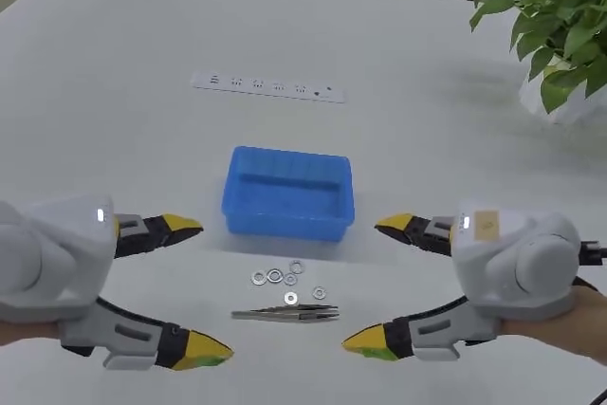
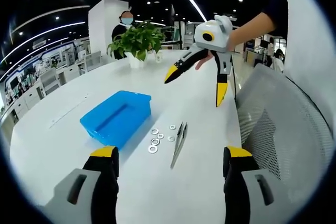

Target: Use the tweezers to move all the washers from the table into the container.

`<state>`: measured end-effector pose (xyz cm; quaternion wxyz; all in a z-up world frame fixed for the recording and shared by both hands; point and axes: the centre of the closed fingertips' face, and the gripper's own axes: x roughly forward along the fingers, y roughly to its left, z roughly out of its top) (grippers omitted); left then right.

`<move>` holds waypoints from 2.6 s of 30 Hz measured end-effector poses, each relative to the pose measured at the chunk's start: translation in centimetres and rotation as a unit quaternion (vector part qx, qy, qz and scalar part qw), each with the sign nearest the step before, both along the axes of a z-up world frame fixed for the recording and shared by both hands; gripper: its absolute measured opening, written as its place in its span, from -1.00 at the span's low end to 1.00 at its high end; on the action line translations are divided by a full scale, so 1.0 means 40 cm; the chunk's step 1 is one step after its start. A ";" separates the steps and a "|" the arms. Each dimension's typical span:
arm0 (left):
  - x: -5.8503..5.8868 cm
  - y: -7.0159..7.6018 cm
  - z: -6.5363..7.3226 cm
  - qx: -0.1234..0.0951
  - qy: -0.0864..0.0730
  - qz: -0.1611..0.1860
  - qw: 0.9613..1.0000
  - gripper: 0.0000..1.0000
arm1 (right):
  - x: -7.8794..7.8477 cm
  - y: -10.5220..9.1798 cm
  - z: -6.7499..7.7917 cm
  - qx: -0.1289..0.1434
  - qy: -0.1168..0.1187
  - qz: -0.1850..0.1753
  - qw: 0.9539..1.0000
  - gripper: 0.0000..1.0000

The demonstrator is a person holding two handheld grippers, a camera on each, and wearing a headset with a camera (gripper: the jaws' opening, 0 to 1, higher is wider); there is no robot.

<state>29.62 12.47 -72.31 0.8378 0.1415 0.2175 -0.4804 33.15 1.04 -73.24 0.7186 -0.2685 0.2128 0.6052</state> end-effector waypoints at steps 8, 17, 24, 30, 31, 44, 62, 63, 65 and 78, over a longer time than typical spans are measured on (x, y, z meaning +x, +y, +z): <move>0.010 -0.002 -0.028 0.014 0.007 -0.007 1.000 0.70 | -0.004 0.007 -0.012 -0.003 0.007 0.008 1.000 0.52; 0.015 -0.012 -0.060 0.025 0.016 -0.012 0.999 0.57 | -0.005 0.012 -0.040 -0.017 0.021 0.014 1.000 0.46; 0.021 -0.021 -0.085 0.029 0.025 -0.008 0.999 0.45 | -0.021 0.038 -0.057 -0.018 0.030 0.033 0.999 0.32; 0.022 -0.025 -0.111 0.036 0.033 -0.009 0.999 0.38 | -0.032 0.056 -0.083 -0.023 0.042 0.044 0.998 0.15; 0.022 -0.026 -0.114 0.037 0.035 -0.009 0.999 0.35 | -0.035 0.060 -0.088 -0.024 0.045 0.047 0.998 0.09; 0.035 -0.056 -0.148 0.057 0.052 -0.020 0.997 0.07 | -0.044 0.106 -0.134 -0.056 0.067 0.084 0.993 -0.29; 0.031 -0.067 -0.188 0.095 0.058 -0.058 0.992 -0.17 | -0.061 0.110 -0.161 -0.085 0.069 0.113 0.988 -0.37; 0.030 -0.068 -0.190 0.096 0.059 -0.059 0.992 -0.18 | -0.062 0.110 -0.162 -0.085 0.070 0.113 0.987 -0.37; 0.030 -0.070 -0.189 0.094 0.061 -0.060 0.992 -0.19 | -0.060 0.110 -0.167 -0.088 0.070 0.112 0.987 -0.38; 0.020 -0.081 -0.187 0.126 0.043 -0.122 0.984 -0.38 | -0.032 0.114 -0.182 -0.098 0.067 0.107 0.987 -0.62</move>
